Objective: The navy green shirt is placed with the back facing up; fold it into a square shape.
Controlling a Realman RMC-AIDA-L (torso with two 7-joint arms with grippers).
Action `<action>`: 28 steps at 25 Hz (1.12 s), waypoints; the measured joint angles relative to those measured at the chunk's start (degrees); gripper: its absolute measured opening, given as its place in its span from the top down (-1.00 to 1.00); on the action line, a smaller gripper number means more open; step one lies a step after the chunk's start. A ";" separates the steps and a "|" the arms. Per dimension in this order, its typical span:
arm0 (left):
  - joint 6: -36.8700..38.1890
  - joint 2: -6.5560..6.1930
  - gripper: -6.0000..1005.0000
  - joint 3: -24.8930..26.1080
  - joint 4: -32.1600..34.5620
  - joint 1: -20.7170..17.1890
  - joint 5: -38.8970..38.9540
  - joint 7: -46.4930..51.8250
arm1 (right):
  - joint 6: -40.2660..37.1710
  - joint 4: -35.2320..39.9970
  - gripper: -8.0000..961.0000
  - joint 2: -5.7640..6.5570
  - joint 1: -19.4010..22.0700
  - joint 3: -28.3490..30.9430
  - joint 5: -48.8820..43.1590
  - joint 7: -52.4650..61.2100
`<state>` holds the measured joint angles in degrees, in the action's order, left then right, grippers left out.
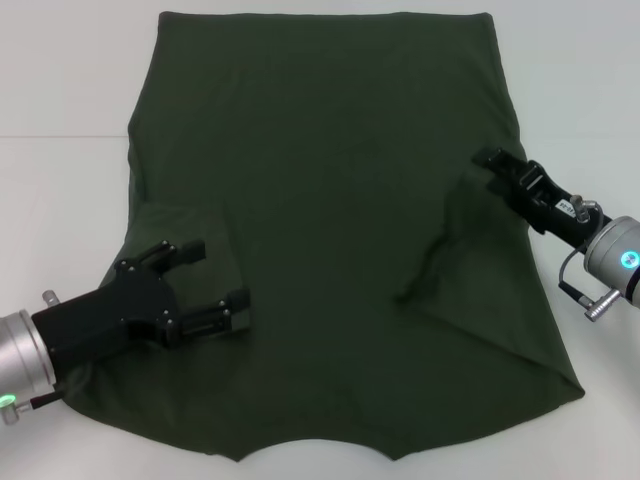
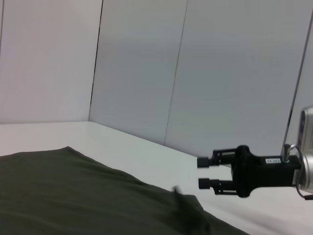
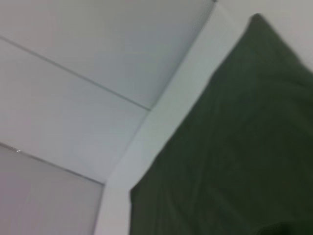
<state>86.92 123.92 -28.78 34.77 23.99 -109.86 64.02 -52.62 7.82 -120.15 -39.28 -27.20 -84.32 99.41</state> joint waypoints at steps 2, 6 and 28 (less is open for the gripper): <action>0.01 0.00 -0.88 0.02 -0.16 -0.04 0.00 -0.20 | -1.82 0.00 -0.08 0.01 0.26 0.37 0.09 -1.27; 0.10 0.00 -0.88 -0.09 -0.62 -0.10 0.00 -0.28 | -3.25 0.00 -0.39 0.04 1.43 1.32 0.28 -1.80; 7.77 -6.60 -0.88 -2.18 0.41 -0.17 -2.76 26.08 | -36.71 24.91 -0.81 1.63 19.52 -8.04 -24.96 -34.33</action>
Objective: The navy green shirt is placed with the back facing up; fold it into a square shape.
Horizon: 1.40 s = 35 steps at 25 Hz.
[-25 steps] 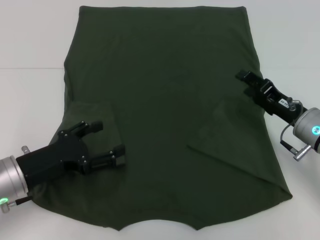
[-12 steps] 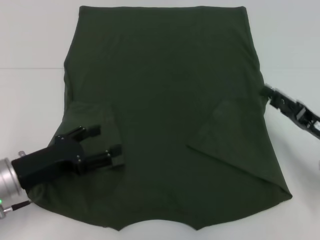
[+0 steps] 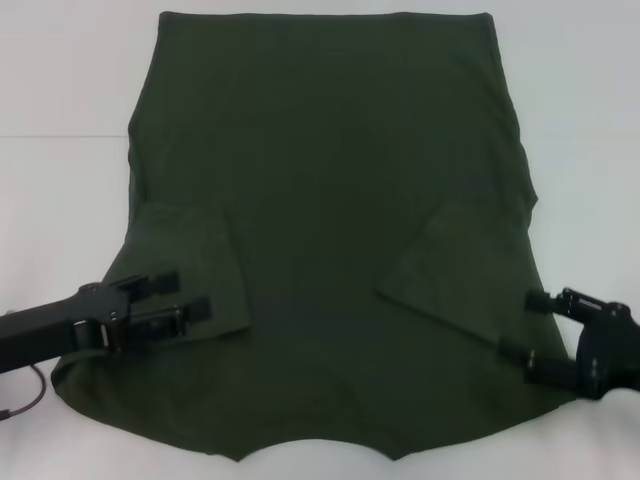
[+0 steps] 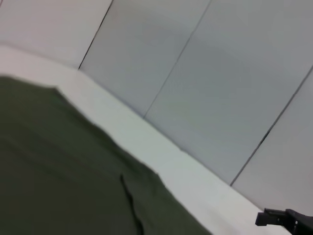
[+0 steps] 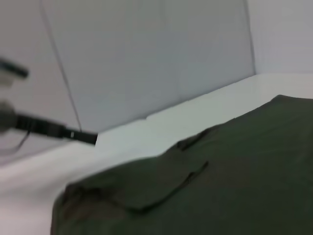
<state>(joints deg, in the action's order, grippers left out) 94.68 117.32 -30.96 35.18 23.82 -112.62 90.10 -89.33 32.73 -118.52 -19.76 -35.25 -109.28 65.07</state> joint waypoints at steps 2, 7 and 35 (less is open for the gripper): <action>-0.09 -0.80 -0.88 -0.03 0.30 0.08 -1.93 4.58 | 0.03 1.14 -0.81 -0.62 0.72 0.01 -1.16 -3.86; -0.47 -3.58 -0.88 -0.14 1.12 1.79 -9.87 19.66 | 0.66 2.06 -0.81 -0.93 1.21 0.27 -3.25 -9.37; -7.67 -6.33 -0.88 -3.55 9.11 4.64 -29.84 50.26 | 4.14 3.58 -0.81 -1.01 0.86 -0.84 -6.04 -13.62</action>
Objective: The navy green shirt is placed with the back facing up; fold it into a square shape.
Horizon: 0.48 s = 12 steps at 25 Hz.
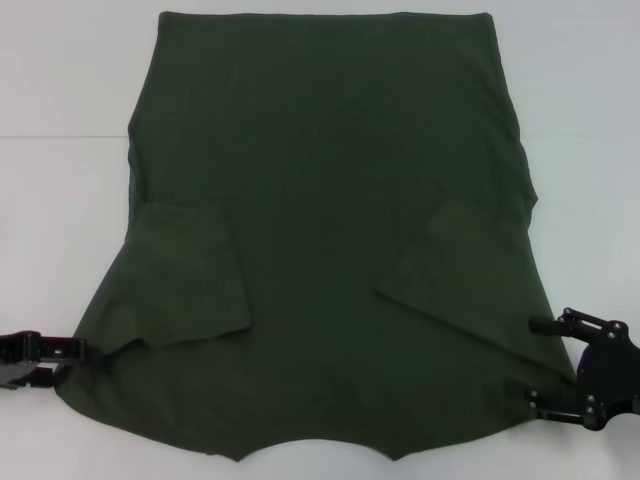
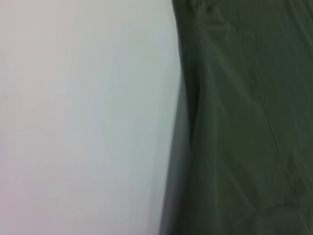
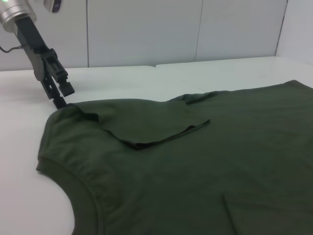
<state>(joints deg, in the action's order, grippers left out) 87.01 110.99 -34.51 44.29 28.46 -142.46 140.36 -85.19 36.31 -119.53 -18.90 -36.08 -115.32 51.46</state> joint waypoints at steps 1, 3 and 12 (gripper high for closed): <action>-0.23 -0.05 -0.88 -0.02 0.00 0.00 -0.02 0.06 | 0.09 -0.02 -0.81 0.00 0.00 -0.09 -0.03 0.02; -0.64 -0.14 -0.88 -0.03 -0.01 0.01 -0.24 0.14 | 0.51 -0.05 -0.81 0.00 0.01 -0.18 -0.32 0.11; -1.78 -0.02 -0.86 -0.05 -0.13 0.05 -1.31 0.07 | 1.07 -0.59 -0.81 -0.08 -0.47 -0.24 -0.73 0.28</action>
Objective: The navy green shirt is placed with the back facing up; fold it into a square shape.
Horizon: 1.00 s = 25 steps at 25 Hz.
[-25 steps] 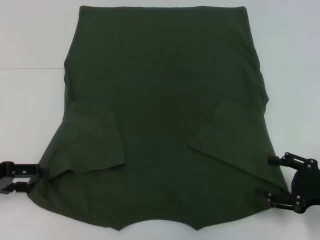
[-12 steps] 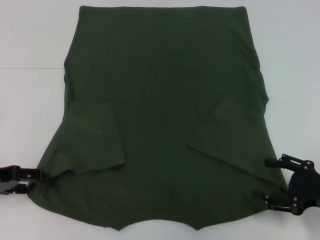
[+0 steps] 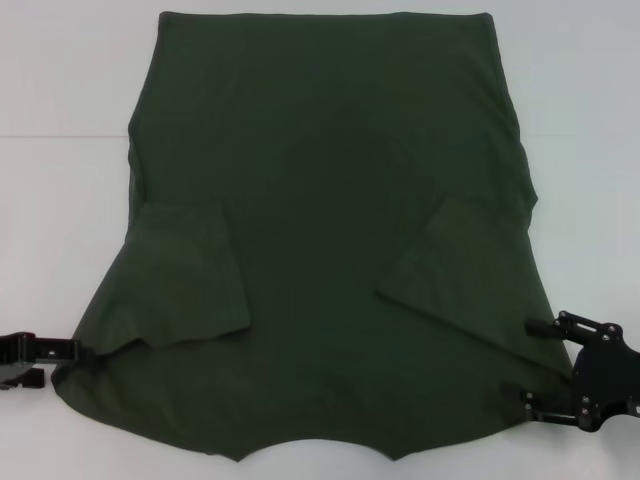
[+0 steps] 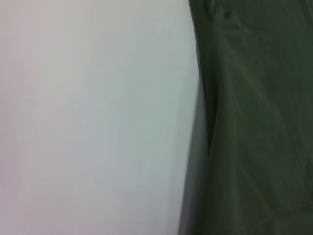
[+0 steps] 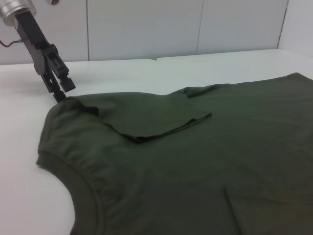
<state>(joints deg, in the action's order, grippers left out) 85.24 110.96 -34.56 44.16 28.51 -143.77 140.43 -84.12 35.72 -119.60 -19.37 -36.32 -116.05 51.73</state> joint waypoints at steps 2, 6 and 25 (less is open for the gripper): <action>0.05 0.11 -0.85 0.00 -0.01 0.00 -0.01 -0.03 | 0.16 -0.03 -0.81 -0.01 -0.05 0.01 0.00 0.01; 0.02 0.47 -0.82 0.03 -0.08 0.00 -0.02 -0.11 | 0.28 -0.17 -0.81 -0.01 -0.06 0.02 0.00 0.03; 0.72 2.68 -0.69 -0.73 -0.34 2.37 -0.05 -0.08 | 1.08 -0.65 -0.81 -0.01 -0.23 0.02 0.04 0.06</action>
<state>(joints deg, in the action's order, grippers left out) 85.96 113.64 -35.29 43.82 30.88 -143.82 140.35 -83.04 35.07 -119.61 -19.60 -36.30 -116.01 51.79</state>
